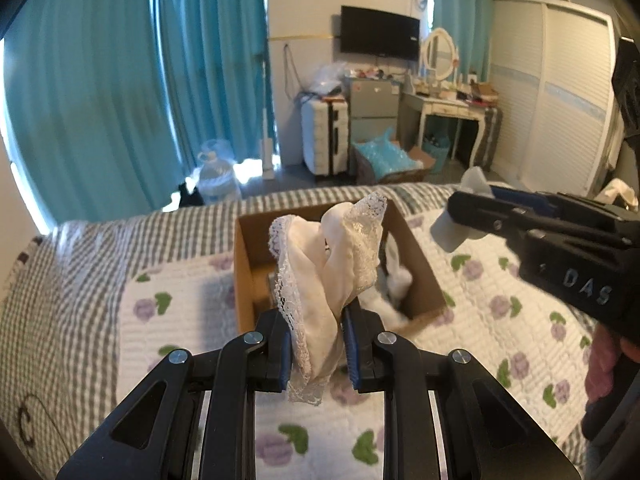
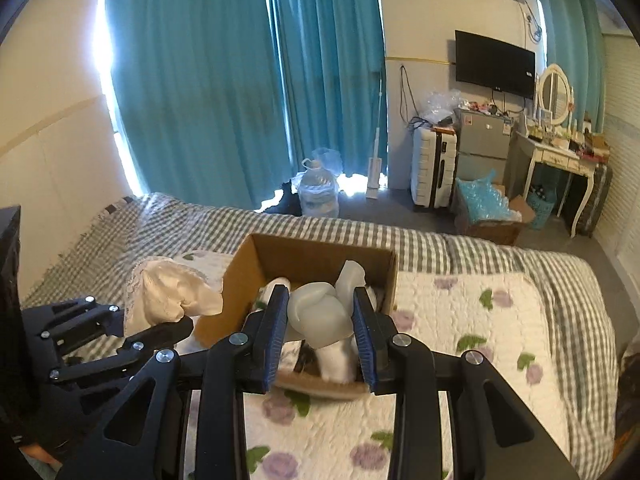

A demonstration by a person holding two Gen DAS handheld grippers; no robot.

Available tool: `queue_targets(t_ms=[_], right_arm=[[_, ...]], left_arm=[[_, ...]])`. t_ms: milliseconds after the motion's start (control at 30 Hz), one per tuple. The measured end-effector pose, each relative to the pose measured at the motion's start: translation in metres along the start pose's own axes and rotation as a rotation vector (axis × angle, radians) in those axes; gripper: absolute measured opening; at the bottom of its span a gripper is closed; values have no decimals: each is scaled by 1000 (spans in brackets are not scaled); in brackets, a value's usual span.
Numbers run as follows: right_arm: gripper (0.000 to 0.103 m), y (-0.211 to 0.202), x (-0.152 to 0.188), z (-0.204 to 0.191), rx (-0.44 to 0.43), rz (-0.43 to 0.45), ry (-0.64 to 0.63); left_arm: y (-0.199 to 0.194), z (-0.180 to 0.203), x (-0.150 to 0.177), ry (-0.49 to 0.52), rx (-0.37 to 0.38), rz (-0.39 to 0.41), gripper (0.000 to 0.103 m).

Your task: Organize soft objects

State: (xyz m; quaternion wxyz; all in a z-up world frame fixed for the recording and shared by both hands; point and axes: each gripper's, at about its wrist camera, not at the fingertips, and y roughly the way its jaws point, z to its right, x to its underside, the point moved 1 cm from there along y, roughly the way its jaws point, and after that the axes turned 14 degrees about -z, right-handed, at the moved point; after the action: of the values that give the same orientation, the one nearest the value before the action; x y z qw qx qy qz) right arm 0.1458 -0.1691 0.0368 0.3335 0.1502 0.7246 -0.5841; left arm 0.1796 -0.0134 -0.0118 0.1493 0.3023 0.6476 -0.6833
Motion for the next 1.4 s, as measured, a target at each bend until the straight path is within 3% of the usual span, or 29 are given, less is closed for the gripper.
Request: queue_targets(t_ms=[467,600,667,700,767,967,1200,1267,1400], right_arm=[[33,132,-59,19,-47,-86,1],[47,166,-62,24,-61,-122,1],[57,174,-61,27,-51,-129,-5],[66,176,-62,28,-36,-125,-8],[72,176,-62,30,-8,-122,-1],[75,143,-64,37,26,-93,58],[95,36,-69,15,114,28,25],[101,-1,-66,9,152,66,20],[103,-72,-54,-5,209,159,6]], left_arm=[[114,-28,-38,-2,-10,-65,21],[129,-26,-37,19,-29,-56,26],[132,-27,-34,8,-34,-59,52],[131,-27,-32,-4,-41,-52,60],[124,-25,-30,-20,-53,-23,77],[76,-16,-31,-23,-84,12,79],[-38,-14,-30,-51,-128,143,79],[-74,-13,-25,-65,-145,194,103],[-138,-11,-6,-76,-174,300,103]])
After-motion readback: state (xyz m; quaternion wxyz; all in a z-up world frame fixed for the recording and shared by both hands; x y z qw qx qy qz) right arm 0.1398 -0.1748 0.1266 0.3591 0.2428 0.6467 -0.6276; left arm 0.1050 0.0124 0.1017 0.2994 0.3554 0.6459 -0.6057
